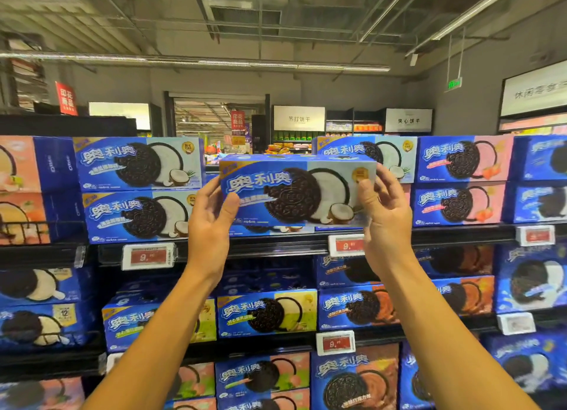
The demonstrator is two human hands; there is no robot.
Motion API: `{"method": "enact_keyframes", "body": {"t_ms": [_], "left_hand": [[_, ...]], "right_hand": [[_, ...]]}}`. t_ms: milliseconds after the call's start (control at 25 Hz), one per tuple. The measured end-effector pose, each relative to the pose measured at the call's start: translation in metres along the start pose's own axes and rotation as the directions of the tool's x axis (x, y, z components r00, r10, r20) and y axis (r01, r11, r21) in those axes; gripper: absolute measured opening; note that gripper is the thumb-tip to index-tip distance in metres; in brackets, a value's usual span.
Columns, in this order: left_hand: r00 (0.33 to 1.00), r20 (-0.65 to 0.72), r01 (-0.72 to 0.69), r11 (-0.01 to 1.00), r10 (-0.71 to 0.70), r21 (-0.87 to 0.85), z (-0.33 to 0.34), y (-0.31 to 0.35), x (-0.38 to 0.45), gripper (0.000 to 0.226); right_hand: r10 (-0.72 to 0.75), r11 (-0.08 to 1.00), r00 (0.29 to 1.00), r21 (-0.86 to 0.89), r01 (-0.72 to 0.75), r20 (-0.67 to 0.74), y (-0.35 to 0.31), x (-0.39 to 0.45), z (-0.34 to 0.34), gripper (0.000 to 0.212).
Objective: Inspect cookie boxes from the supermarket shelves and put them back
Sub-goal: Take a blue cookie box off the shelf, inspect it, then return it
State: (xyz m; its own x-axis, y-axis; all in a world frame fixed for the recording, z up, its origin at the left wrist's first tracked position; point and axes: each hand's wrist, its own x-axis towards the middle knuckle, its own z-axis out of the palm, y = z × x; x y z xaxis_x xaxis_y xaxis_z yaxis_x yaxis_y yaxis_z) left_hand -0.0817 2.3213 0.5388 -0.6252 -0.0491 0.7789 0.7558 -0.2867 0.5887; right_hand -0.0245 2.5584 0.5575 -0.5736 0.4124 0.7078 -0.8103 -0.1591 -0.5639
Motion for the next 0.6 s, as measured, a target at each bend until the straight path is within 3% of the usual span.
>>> {"method": "enact_keyframes", "body": {"t_ms": [120, 240, 440, 600], "left_hand": [[0.995, -0.043, 0.092, 0.995, -0.091, 0.025, 0.015, -0.002, 0.007, 0.045], [0.996, -0.022, 0.086, 0.995, -0.088, -0.056, 0.029, 0.002, 0.003, 0.046], [0.992, -0.128, -0.004, 0.996, -0.008, -0.095, 0.053, 0.012, -0.012, 0.017], [0.984, -0.17, -0.069, 0.995, 0.056, -0.076, 0.071, 0.026, -0.019, 0.031]], "right_hand": [[-0.091, 0.988, 0.974, -0.104, 0.115, 0.206, -0.015, 0.003, -0.016, 0.059], [-0.131, 0.976, 0.94, -0.125, 0.178, 0.316, -0.029, 0.011, -0.034, 0.06], [-0.2, 0.962, 0.9, -0.097, 0.255, 0.388, -0.037, 0.018, -0.069, 0.059], [-0.199, 0.972, 0.893, -0.033, 0.232, 0.403, -0.032, 0.019, -0.082, 0.057]]}}
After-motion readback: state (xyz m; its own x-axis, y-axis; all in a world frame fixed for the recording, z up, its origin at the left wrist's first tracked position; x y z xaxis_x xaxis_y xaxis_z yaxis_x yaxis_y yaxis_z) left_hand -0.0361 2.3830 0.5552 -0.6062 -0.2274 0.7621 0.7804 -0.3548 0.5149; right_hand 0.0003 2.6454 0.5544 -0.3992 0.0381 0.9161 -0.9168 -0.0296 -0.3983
